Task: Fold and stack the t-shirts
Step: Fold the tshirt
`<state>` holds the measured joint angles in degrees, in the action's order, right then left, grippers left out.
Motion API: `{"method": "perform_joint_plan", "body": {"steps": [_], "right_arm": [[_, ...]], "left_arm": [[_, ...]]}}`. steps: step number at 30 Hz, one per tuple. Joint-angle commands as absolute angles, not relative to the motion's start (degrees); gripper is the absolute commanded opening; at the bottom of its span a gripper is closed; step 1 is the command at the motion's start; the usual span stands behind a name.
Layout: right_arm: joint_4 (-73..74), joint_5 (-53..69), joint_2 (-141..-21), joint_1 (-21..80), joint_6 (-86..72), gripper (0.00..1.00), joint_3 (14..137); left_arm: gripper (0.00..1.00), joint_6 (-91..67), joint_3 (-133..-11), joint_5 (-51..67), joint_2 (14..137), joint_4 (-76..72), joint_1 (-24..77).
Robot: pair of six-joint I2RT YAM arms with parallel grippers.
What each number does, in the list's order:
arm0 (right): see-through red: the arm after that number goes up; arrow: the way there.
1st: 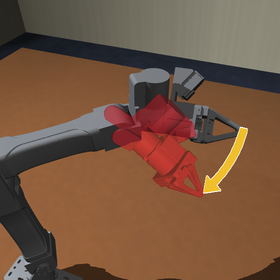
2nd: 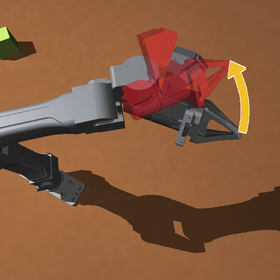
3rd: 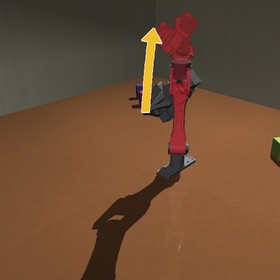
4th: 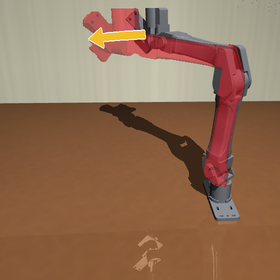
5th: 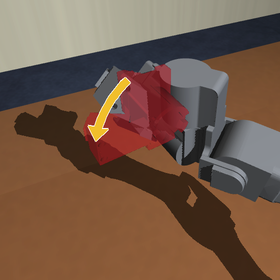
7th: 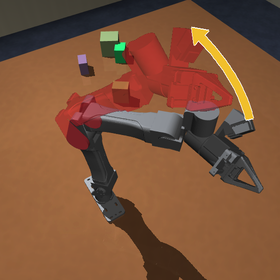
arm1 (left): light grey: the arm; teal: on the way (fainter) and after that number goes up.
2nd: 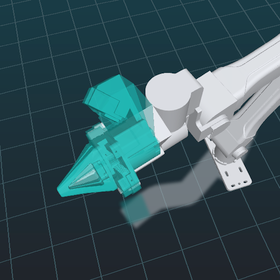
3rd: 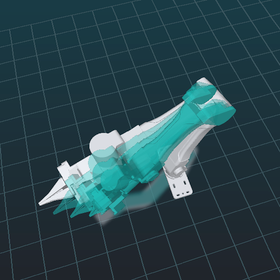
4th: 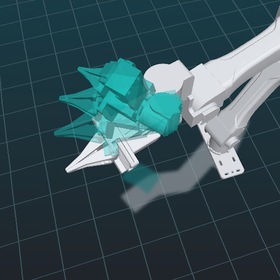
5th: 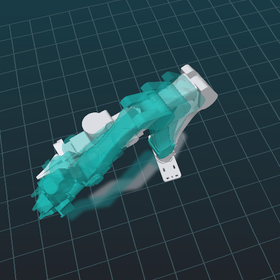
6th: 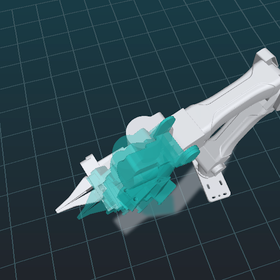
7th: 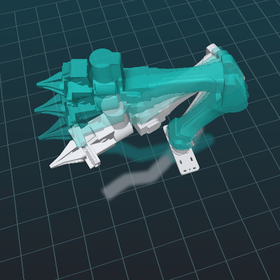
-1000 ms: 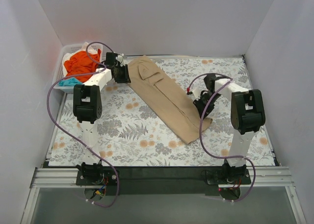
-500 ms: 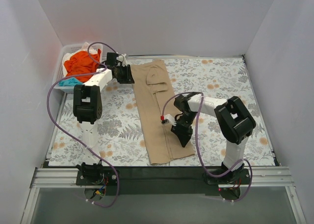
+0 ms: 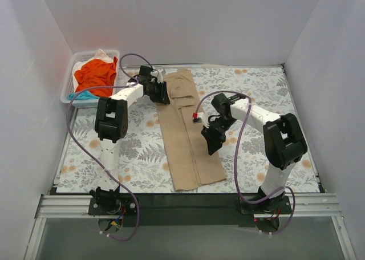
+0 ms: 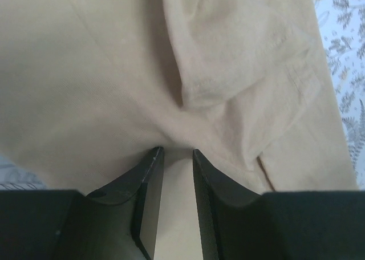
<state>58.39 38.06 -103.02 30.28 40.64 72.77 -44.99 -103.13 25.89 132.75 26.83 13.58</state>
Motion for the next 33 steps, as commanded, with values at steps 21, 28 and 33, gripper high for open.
{"method": "perform_joint_plan", "body": {"steps": [21, 28, 33], "right_arm": [[55.1, 32.0, -92.4, 23.0, 46.5, 0.46, 78.4], [43.3, 24.6, -73.0, 30.8, 56.3, 0.46, 58.2], [32.4, 22.0, -62.9, 38.0, 61.4, 0.44, 43.5]], "left_arm": [[0.40, -38.1, -103.9, 40.5, 116.1, 18.0, 10.3], [0.41, -20.2, -67.0, 46.7, 82.0, 17.7, 12.3], [0.38, -7.4, -47.2, 39.0, 62.4, 22.1, 21.0]]}}
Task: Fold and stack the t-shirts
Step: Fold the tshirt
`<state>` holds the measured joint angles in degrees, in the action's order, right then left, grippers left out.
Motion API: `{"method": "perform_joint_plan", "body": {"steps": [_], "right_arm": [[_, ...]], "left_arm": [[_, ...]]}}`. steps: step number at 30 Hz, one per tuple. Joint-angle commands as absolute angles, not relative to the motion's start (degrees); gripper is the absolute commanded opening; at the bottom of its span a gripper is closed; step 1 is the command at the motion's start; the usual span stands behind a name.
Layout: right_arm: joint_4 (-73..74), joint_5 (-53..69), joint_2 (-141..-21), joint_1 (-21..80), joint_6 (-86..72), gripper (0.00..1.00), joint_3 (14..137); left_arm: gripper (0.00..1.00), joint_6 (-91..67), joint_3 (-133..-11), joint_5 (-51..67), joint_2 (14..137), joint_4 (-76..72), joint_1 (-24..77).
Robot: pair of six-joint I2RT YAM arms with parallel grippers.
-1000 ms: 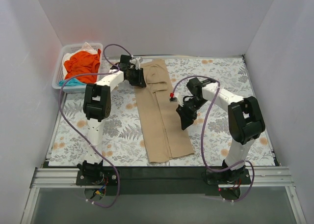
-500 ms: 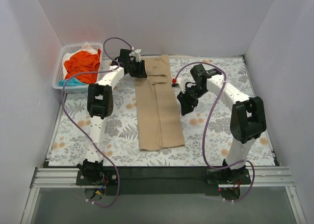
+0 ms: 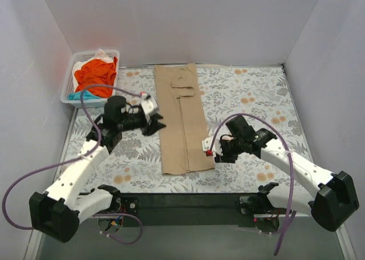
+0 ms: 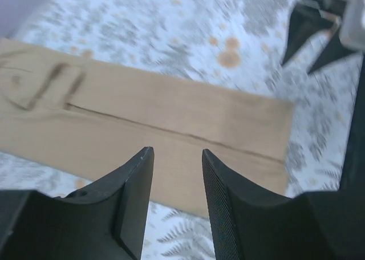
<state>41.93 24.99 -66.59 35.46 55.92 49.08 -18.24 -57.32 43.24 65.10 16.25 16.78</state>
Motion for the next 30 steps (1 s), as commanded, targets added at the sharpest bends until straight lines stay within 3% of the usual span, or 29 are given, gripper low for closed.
{"method": "perform_joint_plan", "body": {"steps": [1, 6, 12, 22, 30], "right_arm": [[30.7, 20.8, -60.8, 39.1, 61.8, 0.43, 41.9], [24.7, 19.3, -59.8, 44.9, 63.3, 0.41, 36.0], [20.9, 19.3, -61.4, 48.1, 63.7, 0.40, 32.6], [19.0, 17.1, -65.4, 51.0, 64.6, 0.40, 30.2], [16.9, 16.0, -68.5, 51.2, 64.9, 0.39, 28.0]], "left_arm": [[0.38, -5.6, -42.3, 36.8, 60.0, 22.1, 26.0], [0.35, -8.6, -32.5, 23.7, 55.9, 18.3, 41.9], [0.33, -7.3, -29.5, 19.5, 59.8, 15.2, 49.3], [0.33, -5.7, -28.0, 17.6, 64.0, 12.7, 51.2], [0.39, -4.8, -26.5, 18.1, 65.3, 13.1, 51.3]]}}
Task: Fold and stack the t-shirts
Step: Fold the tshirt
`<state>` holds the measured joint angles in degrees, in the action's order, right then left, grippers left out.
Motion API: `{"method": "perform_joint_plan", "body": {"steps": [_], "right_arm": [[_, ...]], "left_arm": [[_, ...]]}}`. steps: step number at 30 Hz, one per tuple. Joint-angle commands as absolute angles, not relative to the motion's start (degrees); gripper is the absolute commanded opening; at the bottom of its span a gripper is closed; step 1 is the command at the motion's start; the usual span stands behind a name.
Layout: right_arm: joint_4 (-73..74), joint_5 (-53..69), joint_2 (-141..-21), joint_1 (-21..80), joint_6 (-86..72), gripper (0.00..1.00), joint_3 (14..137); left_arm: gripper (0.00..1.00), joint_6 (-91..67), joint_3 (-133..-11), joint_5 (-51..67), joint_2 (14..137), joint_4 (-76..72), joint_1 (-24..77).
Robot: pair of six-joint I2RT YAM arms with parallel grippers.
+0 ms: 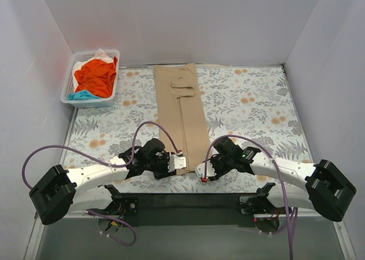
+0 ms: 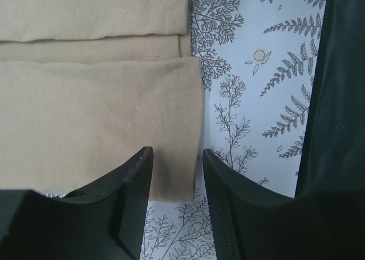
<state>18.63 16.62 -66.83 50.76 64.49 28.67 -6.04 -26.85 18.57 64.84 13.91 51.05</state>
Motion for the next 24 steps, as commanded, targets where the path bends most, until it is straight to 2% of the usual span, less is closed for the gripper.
{"method": "perform_joint_plan", "body": {"steps": [1, 8, 14, 21, 24], "right_arm": [[16.8, 15.9, -68.8, 51.2, 64.8, 0.38, 27.9], [15.6, 15.2, -69.9, 51.1, 63.2, 0.12, 27.2], [14.9, 13.9, -70.8, 51.2, 62.1, 0.01, 27.5], [15.6, 12.8, -70.9, 51.2, 61.5, 0.01, 28.6], [17.0, 12.6, -70.1, 51.2, 60.8, 0.01, 29.4]], "left_arm": [[0.39, -4.7, -26.5, 18.4, 65.3, 13.3, 51.3], [0.40, -3.8, -26.9, 19.7, 64.6, 13.3, 52.0], [0.33, -3.8, -26.8, 18.5, 69.6, 13.1, 52.4], [0.22, -5.3, -26.3, 16.7, 73.8, 12.4, 52.4], [0.05, -5.2, -26.2, 17.5, 72.7, 13.8, 52.4]]}}
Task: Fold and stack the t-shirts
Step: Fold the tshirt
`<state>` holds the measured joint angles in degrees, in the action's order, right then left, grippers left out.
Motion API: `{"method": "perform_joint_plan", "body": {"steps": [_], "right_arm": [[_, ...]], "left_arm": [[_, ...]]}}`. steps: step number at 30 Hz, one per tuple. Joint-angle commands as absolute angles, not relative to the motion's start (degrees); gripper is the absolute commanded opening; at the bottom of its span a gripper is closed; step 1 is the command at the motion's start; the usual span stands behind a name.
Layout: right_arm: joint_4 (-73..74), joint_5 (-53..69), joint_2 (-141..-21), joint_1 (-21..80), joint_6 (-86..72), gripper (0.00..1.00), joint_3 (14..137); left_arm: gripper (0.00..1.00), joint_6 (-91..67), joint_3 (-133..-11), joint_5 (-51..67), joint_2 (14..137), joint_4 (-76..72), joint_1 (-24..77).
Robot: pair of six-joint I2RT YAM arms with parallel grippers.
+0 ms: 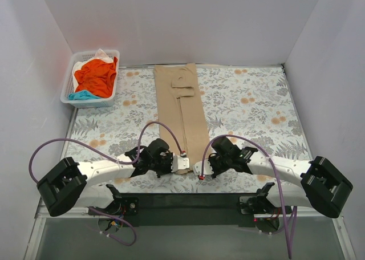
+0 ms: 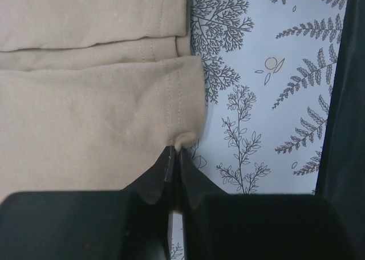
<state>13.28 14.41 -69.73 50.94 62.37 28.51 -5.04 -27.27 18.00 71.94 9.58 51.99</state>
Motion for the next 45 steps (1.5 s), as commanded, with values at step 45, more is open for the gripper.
{"method": "perform_joint_plan", "body": {"steps": [45], "right_arm": [[14.6, 14.3, -88.3, 35.6, 66.6, 0.01, 62.1]], "left_arm": [[0.00, 2.1, -50.4, 28.7, 81.6, 7.7, 23.3]]}}
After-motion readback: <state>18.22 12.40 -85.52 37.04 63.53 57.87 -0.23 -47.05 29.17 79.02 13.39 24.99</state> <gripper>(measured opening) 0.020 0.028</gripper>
